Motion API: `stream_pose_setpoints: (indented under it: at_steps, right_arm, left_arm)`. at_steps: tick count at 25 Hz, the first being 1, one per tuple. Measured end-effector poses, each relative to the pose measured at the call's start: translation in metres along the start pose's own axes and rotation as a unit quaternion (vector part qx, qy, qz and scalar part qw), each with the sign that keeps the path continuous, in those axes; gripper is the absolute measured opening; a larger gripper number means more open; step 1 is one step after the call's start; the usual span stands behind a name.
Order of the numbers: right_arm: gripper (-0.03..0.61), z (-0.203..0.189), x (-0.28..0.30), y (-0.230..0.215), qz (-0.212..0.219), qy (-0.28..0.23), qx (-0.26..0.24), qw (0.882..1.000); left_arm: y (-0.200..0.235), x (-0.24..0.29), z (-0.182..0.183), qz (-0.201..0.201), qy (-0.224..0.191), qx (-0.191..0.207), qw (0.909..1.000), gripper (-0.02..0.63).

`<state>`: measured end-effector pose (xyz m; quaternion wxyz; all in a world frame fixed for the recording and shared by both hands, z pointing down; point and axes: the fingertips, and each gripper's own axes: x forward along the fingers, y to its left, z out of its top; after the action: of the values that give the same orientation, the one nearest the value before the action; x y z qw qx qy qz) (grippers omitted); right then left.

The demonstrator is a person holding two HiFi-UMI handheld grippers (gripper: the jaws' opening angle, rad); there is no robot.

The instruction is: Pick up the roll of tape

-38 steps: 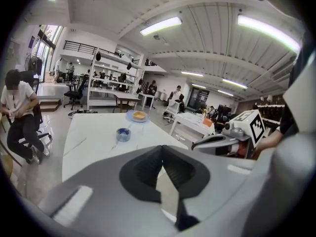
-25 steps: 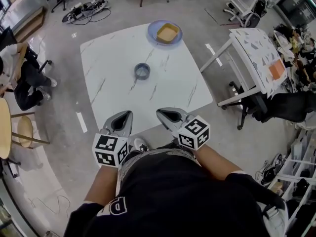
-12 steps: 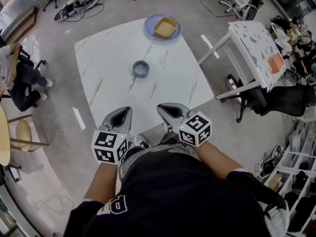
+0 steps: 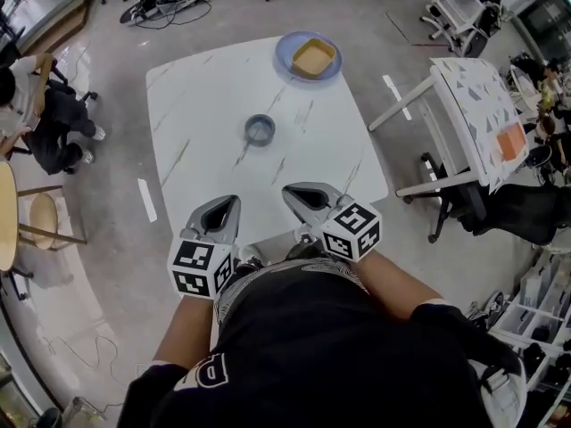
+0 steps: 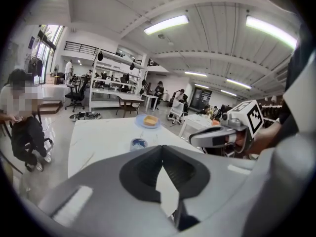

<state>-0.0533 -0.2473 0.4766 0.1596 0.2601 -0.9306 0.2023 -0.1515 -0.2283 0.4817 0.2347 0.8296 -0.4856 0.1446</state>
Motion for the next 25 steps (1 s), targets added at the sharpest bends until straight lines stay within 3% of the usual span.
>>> stream_pose_setpoints:
  at_steps: [14,25]
  right_arm:
    - [0.0,0.011,-0.001,-0.034,0.045,0.005,-0.009,0.999]
    - [0.002,0.016,0.005,-0.041,0.045,-0.003,-0.012,0.999]
  left_arm:
    - [-0.019,0.021,0.011,0.04,0.0,-0.009,0.9991,0.058]
    - [-0.02,0.027,0.018,0.043,0.001,-0.001,0.9991,0.058]
